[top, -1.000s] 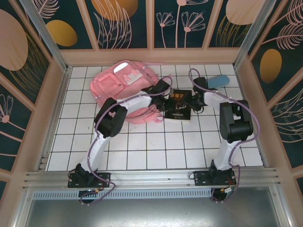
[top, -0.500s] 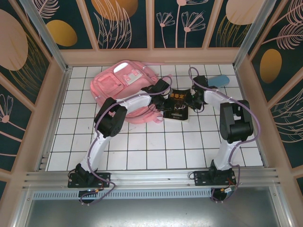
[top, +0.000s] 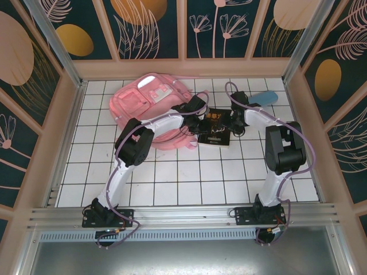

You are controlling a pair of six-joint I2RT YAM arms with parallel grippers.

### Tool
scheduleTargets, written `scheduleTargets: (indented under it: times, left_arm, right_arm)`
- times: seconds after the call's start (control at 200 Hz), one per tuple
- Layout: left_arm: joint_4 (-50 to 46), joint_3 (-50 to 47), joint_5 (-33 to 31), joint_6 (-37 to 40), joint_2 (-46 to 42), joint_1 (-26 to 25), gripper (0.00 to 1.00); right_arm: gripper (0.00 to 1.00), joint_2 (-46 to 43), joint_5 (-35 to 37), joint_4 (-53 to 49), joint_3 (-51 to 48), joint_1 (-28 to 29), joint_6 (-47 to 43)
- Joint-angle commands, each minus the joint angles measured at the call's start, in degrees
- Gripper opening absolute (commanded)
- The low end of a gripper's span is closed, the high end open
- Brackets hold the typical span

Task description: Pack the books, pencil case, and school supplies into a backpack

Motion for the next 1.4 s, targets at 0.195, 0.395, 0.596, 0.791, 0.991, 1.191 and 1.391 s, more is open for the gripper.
scheduleTargets:
  times: [0.195, 0.395, 0.596, 0.791, 0.991, 1.191, 1.391]
  left_arm:
    - [-2.4, -0.1, -1.8, 1.4, 3.1, 0.1, 0.2]
    - [-2.4, -0.6, -1.9, 1.3, 3.3, 0.0, 0.2]
    - [-2.3, -0.8, -1.8, 1.3, 3.6, 0.0, 0.19]
    - [-2.4, 0.5, -1.3, 1.0, 3.5, 0.0, 0.19]
    - [-2.6, 7.4, 2.6, 1.9, 0.4, 0.8, 0.3]
    - [-0.9, 9.2, 5.1, 0.7, -6.2, 5.4, 0.56]
    - [5.7, 0.4, 9.8, -2.3, -13.1, 11.9, 0.76]
  right_arm:
    - [0.68, 4.8, -3.5, -0.3, 0.8, 0.3, -1.3]
    - [0.48, 4.5, -5.5, -0.3, 1.0, 0.4, -1.5]
    - [0.26, 1.2, -5.4, -2.1, 2.9, 0.9, -1.1]
    - [0.0, -0.8, -5.1, -3.0, 3.9, 0.9, -0.2]
    - [0.0, -5.1, -2.9, -1.7, 3.5, -0.3, 0.6]
    - [0.0, -11.5, -9.0, 1.2, 3.3, -2.5, -0.2]
    - [0.0, -14.6, -18.1, 2.8, 6.5, -3.6, -1.5]
